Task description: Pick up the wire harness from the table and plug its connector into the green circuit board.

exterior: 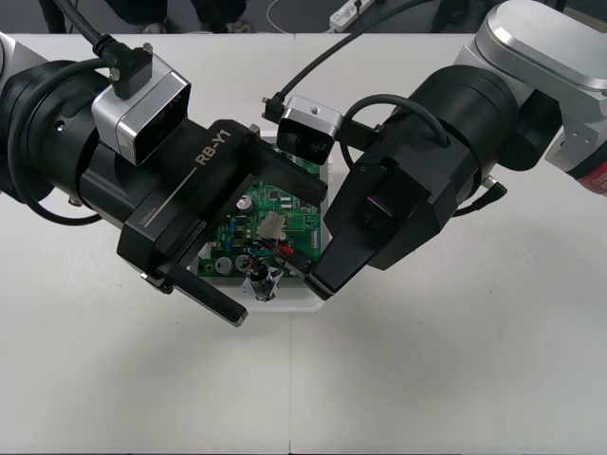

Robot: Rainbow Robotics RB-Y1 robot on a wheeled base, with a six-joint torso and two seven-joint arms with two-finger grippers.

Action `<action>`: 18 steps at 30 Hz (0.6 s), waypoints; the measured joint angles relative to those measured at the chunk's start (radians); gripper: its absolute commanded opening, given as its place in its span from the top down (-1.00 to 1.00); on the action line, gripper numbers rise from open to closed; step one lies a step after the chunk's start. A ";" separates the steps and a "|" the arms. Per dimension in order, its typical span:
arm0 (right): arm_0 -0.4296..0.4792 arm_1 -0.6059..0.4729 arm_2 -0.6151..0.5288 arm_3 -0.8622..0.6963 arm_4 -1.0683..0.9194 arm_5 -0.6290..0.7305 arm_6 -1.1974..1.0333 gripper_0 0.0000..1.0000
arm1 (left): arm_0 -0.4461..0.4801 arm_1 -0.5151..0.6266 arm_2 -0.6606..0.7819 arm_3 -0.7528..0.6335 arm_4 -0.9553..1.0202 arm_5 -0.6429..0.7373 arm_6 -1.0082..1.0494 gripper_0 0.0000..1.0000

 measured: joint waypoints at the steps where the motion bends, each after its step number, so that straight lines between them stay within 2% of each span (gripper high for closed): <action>1: 0.000 0.000 0.000 0.000 0.000 0.000 0.000 1.00 | 0.000 0.000 0.000 0.000 0.000 0.000 0.000 -1.00; 8: 0.000 0.000 0.000 0.000 0.000 0.000 0.000 1.00 | 0.000 0.000 0.000 0.001 0.000 0.000 0.000 -1.00; 9: 0.000 0.000 0.000 0.000 0.000 0.000 0.000 1.00 | 0.000 0.000 0.000 0.001 0.000 0.000 0.000 -0.89; 10: 0.000 0.000 0.000 0.000 0.000 0.000 0.000 1.00 | 0.000 0.000 0.000 0.001 0.000 0.000 0.000 -0.53; 12: 0.000 0.000 0.000 0.000 0.000 0.000 0.000 1.00 | 0.000 0.000 0.000 0.001 0.000 0.000 0.000 0.00; 13: 0.000 0.000 0.000 0.000 0.000 0.000 0.000 1.00 | 0.000 0.000 0.000 0.001 0.000 0.000 0.000 0.59; 14: 0.000 0.000 0.000 0.000 0.000 0.000 0.000 1.00 | 0.000 0.000 0.000 0.001 0.000 0.000 0.000 0.90; 15: 0.000 0.000 0.000 0.000 0.000 0.000 0.000 1.00 | 0.000 0.000 0.000 0.001 0.000 0.000 0.000 1.00; 18: 0.000 0.000 0.000 0.000 0.000 0.000 0.000 1.00 | 0.000 0.000 0.000 0.001 0.000 0.000 0.000 1.00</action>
